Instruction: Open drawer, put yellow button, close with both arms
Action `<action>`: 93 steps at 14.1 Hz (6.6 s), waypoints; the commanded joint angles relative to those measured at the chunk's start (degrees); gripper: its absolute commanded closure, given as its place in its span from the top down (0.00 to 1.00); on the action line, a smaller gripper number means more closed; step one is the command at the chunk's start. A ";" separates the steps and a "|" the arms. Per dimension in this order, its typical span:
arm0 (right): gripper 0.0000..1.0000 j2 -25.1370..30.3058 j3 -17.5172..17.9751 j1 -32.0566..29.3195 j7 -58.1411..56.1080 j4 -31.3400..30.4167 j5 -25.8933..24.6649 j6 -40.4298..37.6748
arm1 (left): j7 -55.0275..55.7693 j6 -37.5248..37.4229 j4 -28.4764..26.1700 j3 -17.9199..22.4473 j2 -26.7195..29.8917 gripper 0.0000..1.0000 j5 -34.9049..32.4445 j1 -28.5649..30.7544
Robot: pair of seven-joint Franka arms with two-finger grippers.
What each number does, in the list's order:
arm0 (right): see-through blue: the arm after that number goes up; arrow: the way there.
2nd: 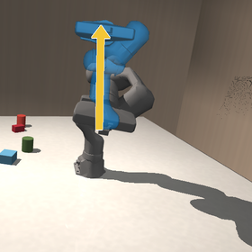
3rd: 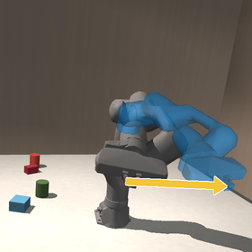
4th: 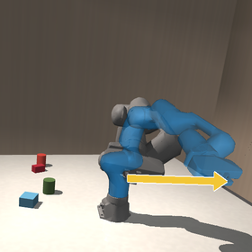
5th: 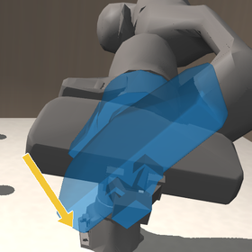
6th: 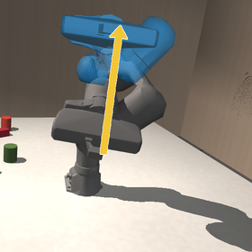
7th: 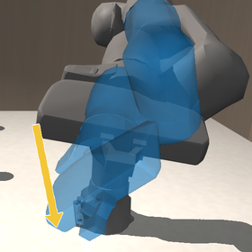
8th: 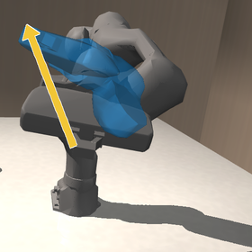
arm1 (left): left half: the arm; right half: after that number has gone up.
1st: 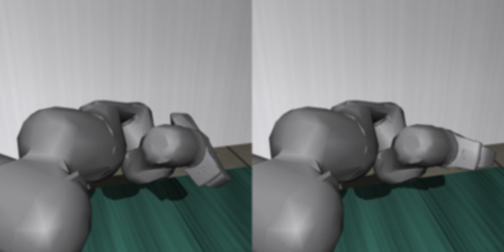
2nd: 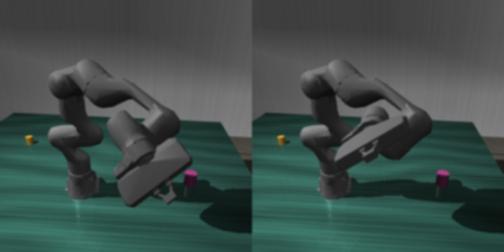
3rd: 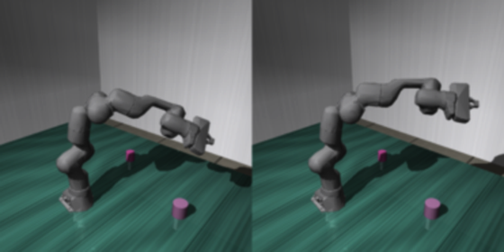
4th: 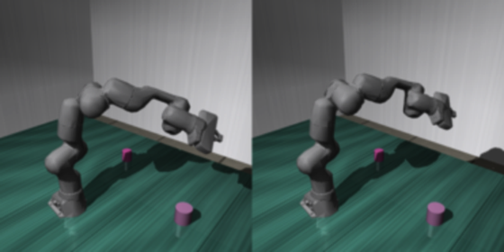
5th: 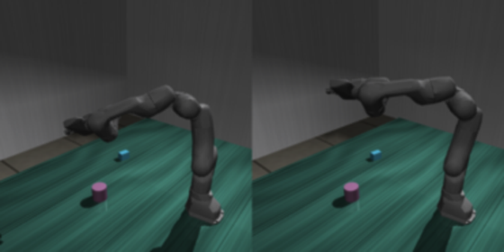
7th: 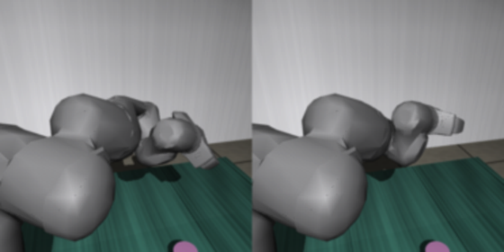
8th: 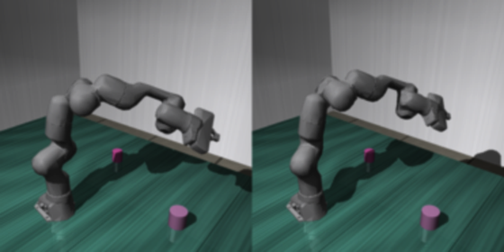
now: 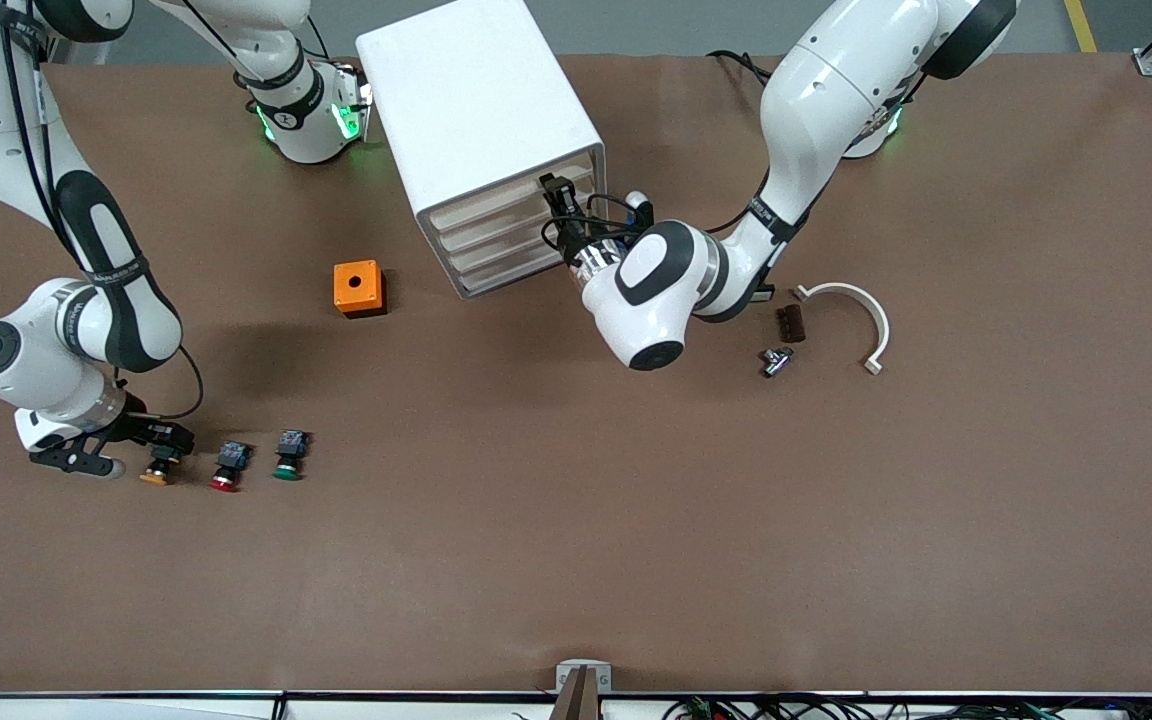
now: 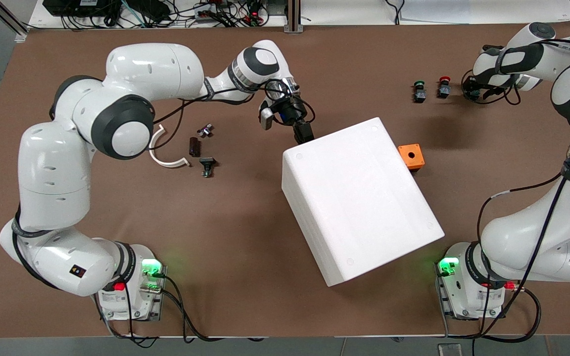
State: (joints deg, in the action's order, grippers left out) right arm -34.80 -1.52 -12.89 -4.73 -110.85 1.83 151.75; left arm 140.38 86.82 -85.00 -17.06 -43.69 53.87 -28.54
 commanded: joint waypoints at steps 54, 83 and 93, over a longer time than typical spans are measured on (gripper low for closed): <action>1.00 19.67 0.11 36.74 37.85 27.98 -5.61 -60.86 | -77.89 21.19 11.79 5.90 4.58 1.00 -47.19 -0.72; 1.00 23.72 0.29 11.74 0.51 29.73 -7.54 -68.25 | -69.50 11.70 4.76 1.24 16.78 1.00 -60.72 10.66; 1.00 35.84 0.47 9.81 0.34 16.37 0.80 -62.00 | -104.92 3.98 4.49 1.15 30.06 1.00 -61.78 30.99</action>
State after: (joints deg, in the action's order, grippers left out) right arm -5.36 -1.79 -2.49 -3.86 -89.43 1.84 88.56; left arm 41.25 92.23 -78.78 -15.16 -17.05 -6.89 0.28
